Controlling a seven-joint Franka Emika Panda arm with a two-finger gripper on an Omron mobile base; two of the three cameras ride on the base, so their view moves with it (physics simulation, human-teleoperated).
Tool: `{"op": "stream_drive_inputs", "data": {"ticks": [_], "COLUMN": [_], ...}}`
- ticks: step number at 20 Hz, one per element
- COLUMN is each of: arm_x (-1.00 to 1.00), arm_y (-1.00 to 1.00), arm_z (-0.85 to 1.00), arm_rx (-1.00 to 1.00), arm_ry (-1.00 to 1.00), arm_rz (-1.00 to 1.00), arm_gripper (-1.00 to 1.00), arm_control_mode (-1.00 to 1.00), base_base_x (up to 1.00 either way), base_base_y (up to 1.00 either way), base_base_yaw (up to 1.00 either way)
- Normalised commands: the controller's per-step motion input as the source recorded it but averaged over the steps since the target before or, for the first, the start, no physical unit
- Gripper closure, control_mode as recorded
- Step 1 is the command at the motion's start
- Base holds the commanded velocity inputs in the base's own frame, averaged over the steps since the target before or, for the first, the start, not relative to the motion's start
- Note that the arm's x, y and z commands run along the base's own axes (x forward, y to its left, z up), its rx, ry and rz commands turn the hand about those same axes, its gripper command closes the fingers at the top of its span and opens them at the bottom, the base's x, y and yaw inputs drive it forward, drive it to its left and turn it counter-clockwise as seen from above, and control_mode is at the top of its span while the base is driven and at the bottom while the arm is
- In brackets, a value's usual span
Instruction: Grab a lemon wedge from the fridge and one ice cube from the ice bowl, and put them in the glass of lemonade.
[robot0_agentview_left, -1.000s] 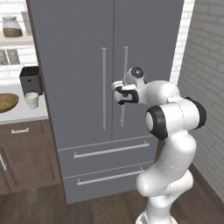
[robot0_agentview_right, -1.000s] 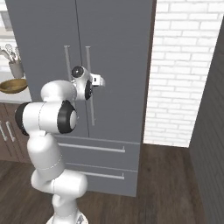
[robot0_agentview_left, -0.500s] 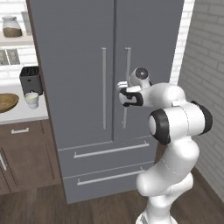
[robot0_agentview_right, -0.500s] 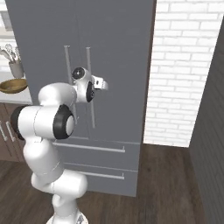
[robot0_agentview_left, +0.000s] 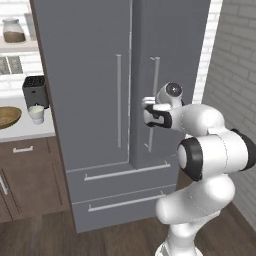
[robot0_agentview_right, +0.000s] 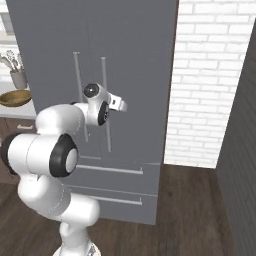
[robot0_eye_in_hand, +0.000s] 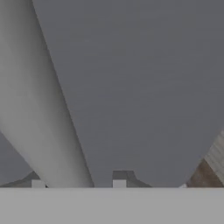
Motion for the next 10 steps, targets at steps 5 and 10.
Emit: {"op": "stream_drive_inputs", "data": {"ticks": [5,10], "arm_x": [-0.34,-0.27], "arm_y": [-0.86,-0.92], "arm_z": [0.17,0.31], "arm_rx": [0.05,0.02], "arm_ry": [0.0,0.0], "arm_rz": [-0.03,-0.04], "arm_gripper": [1.0,1.0], "arm_control_mode": [-1.0,-1.0], "base_base_x": [0.0,0.0], "base_base_y": [0.0,0.0], "base_base_yaw": [0.0,0.0]}}
